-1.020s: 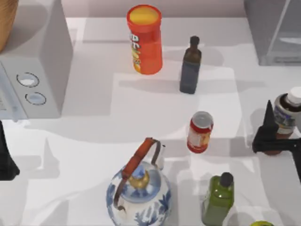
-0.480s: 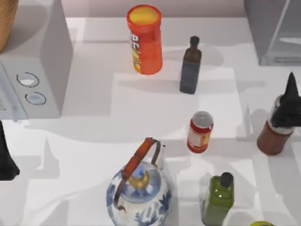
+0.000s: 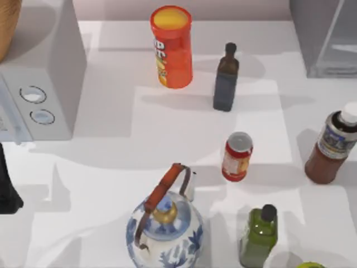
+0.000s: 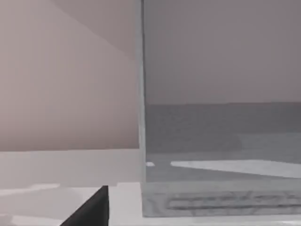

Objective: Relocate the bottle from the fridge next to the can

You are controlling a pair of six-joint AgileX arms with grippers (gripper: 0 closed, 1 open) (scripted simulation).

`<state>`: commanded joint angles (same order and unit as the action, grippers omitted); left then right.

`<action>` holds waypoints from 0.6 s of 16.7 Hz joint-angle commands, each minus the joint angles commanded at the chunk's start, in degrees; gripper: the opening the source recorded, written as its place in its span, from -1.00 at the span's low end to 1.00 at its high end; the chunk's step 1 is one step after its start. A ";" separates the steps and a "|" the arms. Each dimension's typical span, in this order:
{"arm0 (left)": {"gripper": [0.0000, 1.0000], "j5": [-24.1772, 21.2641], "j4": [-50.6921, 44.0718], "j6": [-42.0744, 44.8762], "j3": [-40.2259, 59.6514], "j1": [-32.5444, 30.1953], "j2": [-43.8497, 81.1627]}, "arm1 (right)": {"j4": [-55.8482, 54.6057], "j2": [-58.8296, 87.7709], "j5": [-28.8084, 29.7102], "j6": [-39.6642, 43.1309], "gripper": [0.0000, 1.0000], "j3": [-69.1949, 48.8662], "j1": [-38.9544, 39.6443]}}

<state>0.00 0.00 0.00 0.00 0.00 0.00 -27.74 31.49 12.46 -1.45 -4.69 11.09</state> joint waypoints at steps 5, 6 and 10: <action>1.00 0.00 0.00 0.00 0.00 0.00 0.00 | 19.39 -22.06 -8.15 0.76 1.00 3.26 -7.30; 1.00 0.00 0.00 0.00 0.00 0.00 0.00 | 22.08 -25.15 -9.46 0.94 1.00 3.72 -8.43; 1.00 0.00 0.00 0.00 0.00 0.00 0.00 | 27.67 -31.42 -12.42 1.44 1.00 4.68 -11.06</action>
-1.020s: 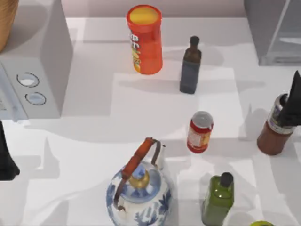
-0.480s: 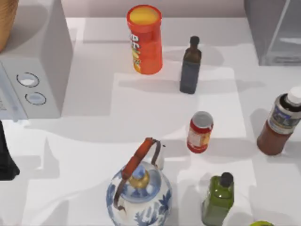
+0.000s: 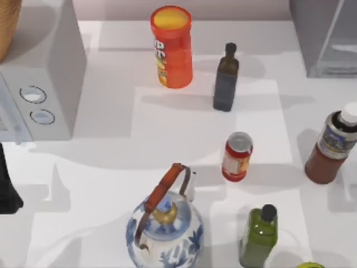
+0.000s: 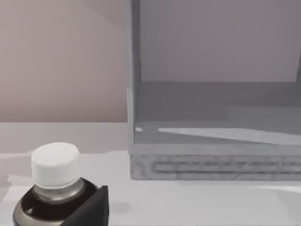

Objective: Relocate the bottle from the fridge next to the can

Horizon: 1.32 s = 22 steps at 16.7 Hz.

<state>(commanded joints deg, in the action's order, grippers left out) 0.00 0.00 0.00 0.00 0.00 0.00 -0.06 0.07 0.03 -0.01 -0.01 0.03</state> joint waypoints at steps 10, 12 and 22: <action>1.00 0.00 0.00 0.00 0.00 0.00 0.00 | 6.18 -4.72 0.17 0.05 1.00 -4.28 0.00; 1.00 0.00 0.00 0.00 0.00 0.00 0.00 | 12.92 -8.88 0.16 0.07 1.00 -7.72 -0.03; 1.00 0.00 0.00 0.00 0.00 0.00 0.00 | 63.53 -34.51 -0.07 0.23 1.00 -28.61 -0.09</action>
<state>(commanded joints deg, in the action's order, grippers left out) 0.00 0.00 0.00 0.00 0.00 0.00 63.47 -34.44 -0.03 0.22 -28.62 -0.06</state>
